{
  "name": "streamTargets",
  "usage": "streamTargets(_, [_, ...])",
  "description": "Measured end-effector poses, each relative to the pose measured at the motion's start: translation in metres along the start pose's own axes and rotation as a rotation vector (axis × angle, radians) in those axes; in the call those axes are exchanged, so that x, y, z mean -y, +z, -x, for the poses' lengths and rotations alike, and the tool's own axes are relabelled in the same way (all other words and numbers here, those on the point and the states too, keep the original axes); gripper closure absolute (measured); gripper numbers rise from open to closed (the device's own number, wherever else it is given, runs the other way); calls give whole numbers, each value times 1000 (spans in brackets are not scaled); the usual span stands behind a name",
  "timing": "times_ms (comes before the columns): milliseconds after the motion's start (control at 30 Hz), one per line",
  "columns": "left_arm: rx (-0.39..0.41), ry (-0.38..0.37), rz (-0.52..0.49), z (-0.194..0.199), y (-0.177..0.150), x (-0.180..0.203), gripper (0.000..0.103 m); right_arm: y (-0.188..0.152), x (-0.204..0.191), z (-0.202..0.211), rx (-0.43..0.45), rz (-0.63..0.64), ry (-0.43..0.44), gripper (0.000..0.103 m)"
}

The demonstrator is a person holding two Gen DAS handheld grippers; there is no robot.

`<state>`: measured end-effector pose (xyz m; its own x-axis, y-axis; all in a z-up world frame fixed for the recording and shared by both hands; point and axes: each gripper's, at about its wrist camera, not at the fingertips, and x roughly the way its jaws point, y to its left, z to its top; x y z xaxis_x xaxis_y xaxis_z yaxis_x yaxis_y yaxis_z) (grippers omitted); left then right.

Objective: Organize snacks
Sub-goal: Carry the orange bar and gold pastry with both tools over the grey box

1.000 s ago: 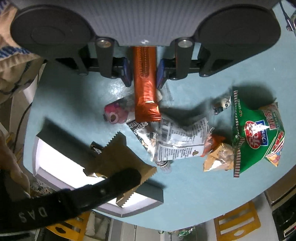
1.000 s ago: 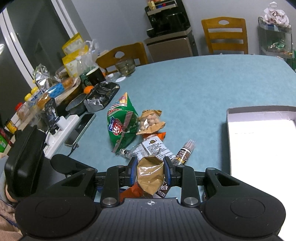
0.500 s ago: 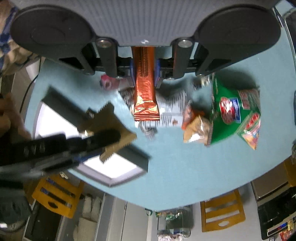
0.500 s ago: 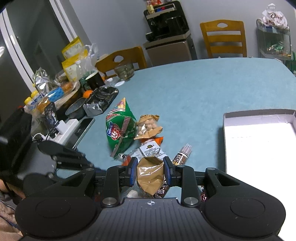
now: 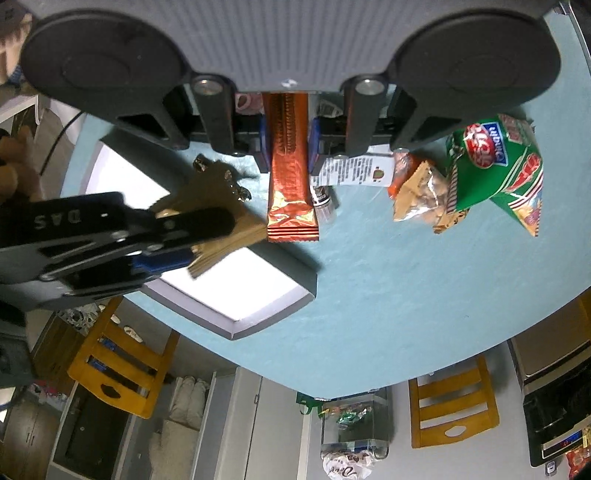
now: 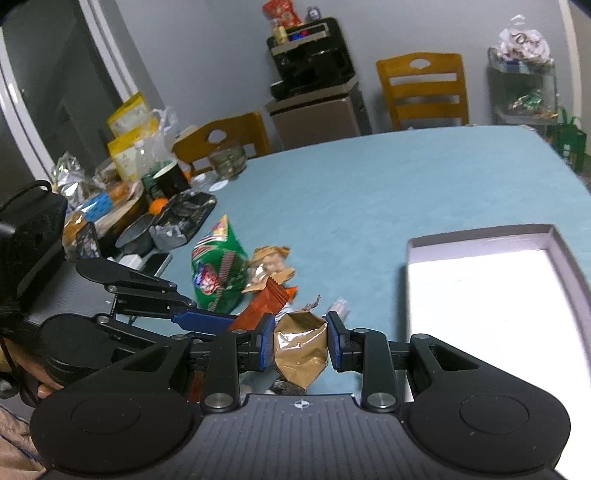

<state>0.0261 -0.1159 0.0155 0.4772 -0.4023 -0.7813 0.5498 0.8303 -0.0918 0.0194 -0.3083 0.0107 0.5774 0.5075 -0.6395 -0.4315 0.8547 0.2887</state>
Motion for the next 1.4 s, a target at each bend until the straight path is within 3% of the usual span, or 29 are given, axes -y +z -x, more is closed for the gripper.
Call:
streamTargets(167, [-4, 12, -15, -10, 15, 9, 87, -1, 13, 9, 15, -25, -49, 72])
streamTargets(700, [19, -52, -75, -37, 48, 45, 87, -8, 49, 28, 28, -80, -144, 72])
streamTargets(1400, [-61, -204, -177, -103, 67, 125, 87, -47, 107, 46, -42, -184, -280, 72])
